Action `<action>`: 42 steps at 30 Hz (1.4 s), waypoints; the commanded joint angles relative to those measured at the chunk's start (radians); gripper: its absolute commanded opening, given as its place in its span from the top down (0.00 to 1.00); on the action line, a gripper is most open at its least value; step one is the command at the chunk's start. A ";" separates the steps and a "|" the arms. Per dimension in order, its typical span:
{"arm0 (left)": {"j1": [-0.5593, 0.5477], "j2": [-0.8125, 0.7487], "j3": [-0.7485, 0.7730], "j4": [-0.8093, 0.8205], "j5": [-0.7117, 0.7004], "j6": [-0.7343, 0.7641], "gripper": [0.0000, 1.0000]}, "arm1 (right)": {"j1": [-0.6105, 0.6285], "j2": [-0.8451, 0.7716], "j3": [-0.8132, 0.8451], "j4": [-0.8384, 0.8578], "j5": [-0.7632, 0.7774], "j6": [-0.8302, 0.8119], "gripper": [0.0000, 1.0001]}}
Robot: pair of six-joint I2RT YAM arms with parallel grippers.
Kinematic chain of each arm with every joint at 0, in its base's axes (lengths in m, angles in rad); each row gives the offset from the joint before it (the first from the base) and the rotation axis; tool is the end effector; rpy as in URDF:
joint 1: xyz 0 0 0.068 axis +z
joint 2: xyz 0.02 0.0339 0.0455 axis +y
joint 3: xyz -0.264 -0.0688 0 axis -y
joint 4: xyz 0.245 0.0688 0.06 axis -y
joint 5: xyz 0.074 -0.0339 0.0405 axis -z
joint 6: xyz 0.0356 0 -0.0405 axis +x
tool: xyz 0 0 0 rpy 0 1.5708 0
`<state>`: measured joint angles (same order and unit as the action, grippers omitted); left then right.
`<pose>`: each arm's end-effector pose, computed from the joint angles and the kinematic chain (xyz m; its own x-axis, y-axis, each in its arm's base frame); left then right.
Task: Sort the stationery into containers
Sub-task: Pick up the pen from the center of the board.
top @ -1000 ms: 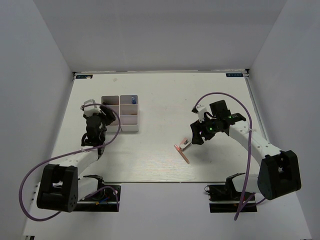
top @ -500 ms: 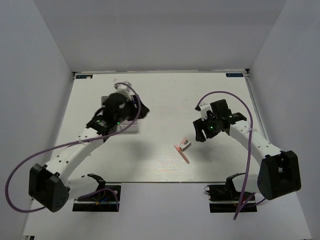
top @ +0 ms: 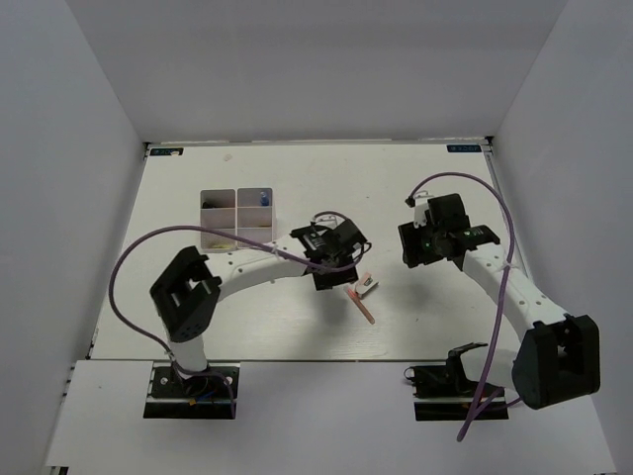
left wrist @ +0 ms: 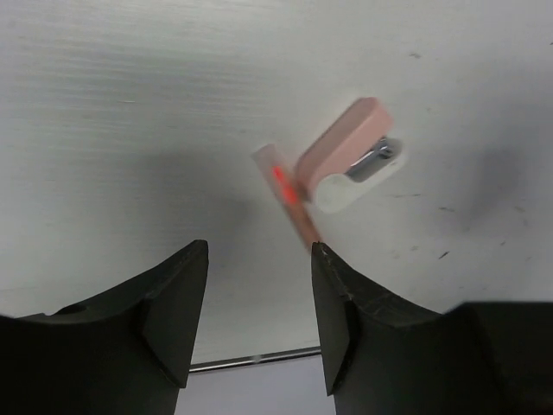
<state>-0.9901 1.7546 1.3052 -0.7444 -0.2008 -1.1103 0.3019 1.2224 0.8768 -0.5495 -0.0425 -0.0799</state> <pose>0.2007 -0.2930 0.2194 -0.9245 -0.1911 -0.3297 -0.1108 0.9626 -0.2474 0.2375 0.0756 0.2496 -0.7169 -0.3068 -0.6261 -0.3809 0.9245 -0.0169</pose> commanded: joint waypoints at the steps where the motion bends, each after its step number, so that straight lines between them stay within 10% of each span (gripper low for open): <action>1: -0.019 0.069 0.152 -0.134 -0.089 -0.172 0.37 | -0.006 -0.034 0.018 0.033 0.036 0.032 0.39; 42: -0.050 0.465 0.440 -0.414 -0.055 -0.453 0.53 | -0.040 -0.129 0.011 0.040 0.026 0.051 0.39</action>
<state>-1.0191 2.1864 1.7107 -1.1137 -0.2268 -1.5333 0.2687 1.1206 0.8768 -0.5419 -0.0212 -0.0399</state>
